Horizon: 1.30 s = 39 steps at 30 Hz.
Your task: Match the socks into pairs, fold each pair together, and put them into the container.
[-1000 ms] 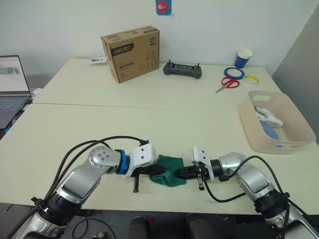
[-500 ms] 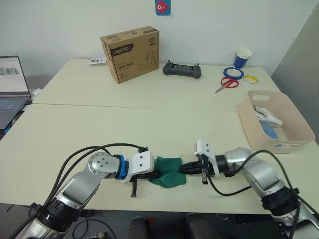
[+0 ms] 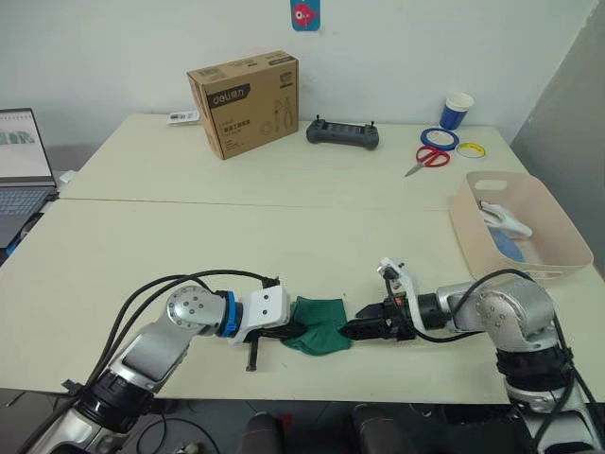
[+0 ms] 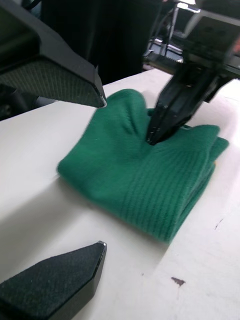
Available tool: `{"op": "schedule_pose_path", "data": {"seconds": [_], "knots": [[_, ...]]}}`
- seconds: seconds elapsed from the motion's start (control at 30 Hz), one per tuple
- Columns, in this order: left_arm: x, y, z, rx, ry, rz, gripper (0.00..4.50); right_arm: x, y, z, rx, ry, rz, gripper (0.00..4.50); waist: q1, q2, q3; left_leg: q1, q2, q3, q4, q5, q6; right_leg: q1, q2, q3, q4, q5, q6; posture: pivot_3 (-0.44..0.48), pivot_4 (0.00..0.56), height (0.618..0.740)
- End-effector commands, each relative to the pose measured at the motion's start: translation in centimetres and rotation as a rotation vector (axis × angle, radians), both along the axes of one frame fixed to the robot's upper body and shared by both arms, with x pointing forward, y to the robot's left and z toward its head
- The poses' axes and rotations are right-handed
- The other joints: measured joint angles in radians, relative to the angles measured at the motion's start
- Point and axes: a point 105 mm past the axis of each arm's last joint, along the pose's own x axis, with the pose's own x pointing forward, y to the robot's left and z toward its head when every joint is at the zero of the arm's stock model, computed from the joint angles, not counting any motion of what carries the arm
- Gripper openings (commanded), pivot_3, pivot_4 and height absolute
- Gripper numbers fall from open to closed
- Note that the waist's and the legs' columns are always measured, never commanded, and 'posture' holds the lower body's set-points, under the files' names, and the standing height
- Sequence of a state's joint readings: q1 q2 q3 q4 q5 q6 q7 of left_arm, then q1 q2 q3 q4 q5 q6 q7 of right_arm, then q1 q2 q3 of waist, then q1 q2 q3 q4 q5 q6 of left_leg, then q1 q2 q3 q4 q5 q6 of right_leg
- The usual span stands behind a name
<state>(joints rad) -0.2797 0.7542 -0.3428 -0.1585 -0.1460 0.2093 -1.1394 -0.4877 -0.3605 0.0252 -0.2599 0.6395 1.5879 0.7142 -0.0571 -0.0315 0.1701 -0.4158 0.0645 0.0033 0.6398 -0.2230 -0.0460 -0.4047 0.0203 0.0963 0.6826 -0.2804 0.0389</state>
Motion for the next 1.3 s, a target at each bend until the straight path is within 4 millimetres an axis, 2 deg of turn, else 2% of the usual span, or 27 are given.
{"op": "schedule_pose_path", "data": {"seconds": [0.03, 0.17, 0.37, 0.7, 0.8, 1.03, 1.17, 1.23, 1.27, 1.3], "knots": [[0.1, 1.1, -1.6, 0.065, 0.035, 0.037, 0.00, -0.4, 0.6, 0.8, 0.064, 0.028, 0.021, 4.47, 0.000, 0.000, 0.000, 0.000, 0.000, 0.000, 0.000, 0.000, 0.000, 0.000, 0.000, 0.000, 0.000, 0.000, 0.000, 0.000, 0.150, 0.740], [0.4, 1.3, -1.7, 0.074, 0.033, 0.041, 0.00, -0.3, 1.5, -0.6, 0.073, 0.111, -0.006, 4.47, -0.001, 0.000, 0.000, -0.001, 0.000, 0.000, 0.000, 0.000, 0.000, 0.000, 0.000, 0.000, -0.001, 0.000, 0.000, 0.000, 0.150, 0.740], [0.6, 1.1, -1.6, 0.069, 0.026, 0.035, 0.00, 0.0, 2.5, -0.5, 0.162, 0.177, -0.031, 4.47, -0.007, 0.001, -0.003, 0.000, 0.000, 0.000, 0.000, 0.000, 0.000, 0.000, 0.000, 0.000, 0.000, 0.000, 0.000, 0.000, 0.150, 0.740], [0.7, 1.0, -1.5, 0.049, 0.020, 0.046, 0.00, 0.1, 3.7, -1.9, 0.180, 0.242, -0.102, 4.47, -0.010, 0.004, -0.005, 0.000, 0.000, 0.000, 0.000, 0.000, 0.000, 0.000, 0.000, 0.000, 0.000, 0.001, 0.000, 0.000, 0.150, 0.740], [0.8, 0.8, -1.3, 0.047, 0.003, 0.037, 0.00, 0.1, 3.7, -2.1, 0.160, 0.230, -0.110, 3.88, -0.014, 0.004, -0.006, 0.001, 0.000, 0.000, -0.001, 0.000, 0.000, 0.000, 0.000, 0.000, 0.000, 0.000, 0.000, 0.000, 0.150, 0.740], [1.1, 1.0, -0.9, 0.034, -0.010, 0.047, 0.00, 0.2, 3.3, -2.3, 0.143, 0.232, -0.111, 1.38, -0.019, 0.005, -0.006, 0.000, 0.000, 0.000, -0.001, 0.000, 0.000, 0.000, 0.000, 0.000, -0.001, 0.000, 0.000, 0.000, 0.150, 0.740], [1.3, 1.2, 0.2, -0.001, -0.021, 0.066, 0.00, 0.4, 3.2, -2.3, 0.132, 0.205, -0.116, 0.05, -0.025, 0.004, -0.006, 0.000, 0.000, -0.001, -0.001, 0.000, 0.001, 0.000, 0.000, 0.000, -0.001, 0.000, -0.001, 0.000, 0.150, 0.740], [1.6, 1.2, 1.2, -0.041, -0.042, 0.085, 0.00, 0.6, 3.1, -2.2, 0.138, 0.191, -0.122, 0.02, -0.027, 0.004, -0.006, 0.000, 0.000, 0.000, -0.001, 0.001, 0.001, 0.000, 0.000, 0.001, -0.001, 0.000, -0.002, 0.000, 0.150, 0.740], [1.6, 1.2, 1.9, -0.068, -0.039, 0.090, 0.38, 0.8, 3.0, -2.0, 0.143, 0.183, -0.128, 0.00, -0.027, 0.004, -0.006, 0.000, 0.000, 0.000, -0.001, 0.001, 0.001, 0.000, 0.000, 0.001, -0.001, -0.001, -0.003, 0.000, 0.150, 0.740], [1.5, 1.2, 2.3, -0.086, -0.034, 0.092, 0.57, 0.9, 2.9, -1.9, 0.145, 0.177, -0.133, 0.00, -0.027, 0.004, -0.006, 0.000, 0.000, 0.000, -0.001, 0.001, 0.001, 0.000, 0.000, 0.001, -0.001, -0.001, -0.002, 0.000, 0.150, 0.740]]}}
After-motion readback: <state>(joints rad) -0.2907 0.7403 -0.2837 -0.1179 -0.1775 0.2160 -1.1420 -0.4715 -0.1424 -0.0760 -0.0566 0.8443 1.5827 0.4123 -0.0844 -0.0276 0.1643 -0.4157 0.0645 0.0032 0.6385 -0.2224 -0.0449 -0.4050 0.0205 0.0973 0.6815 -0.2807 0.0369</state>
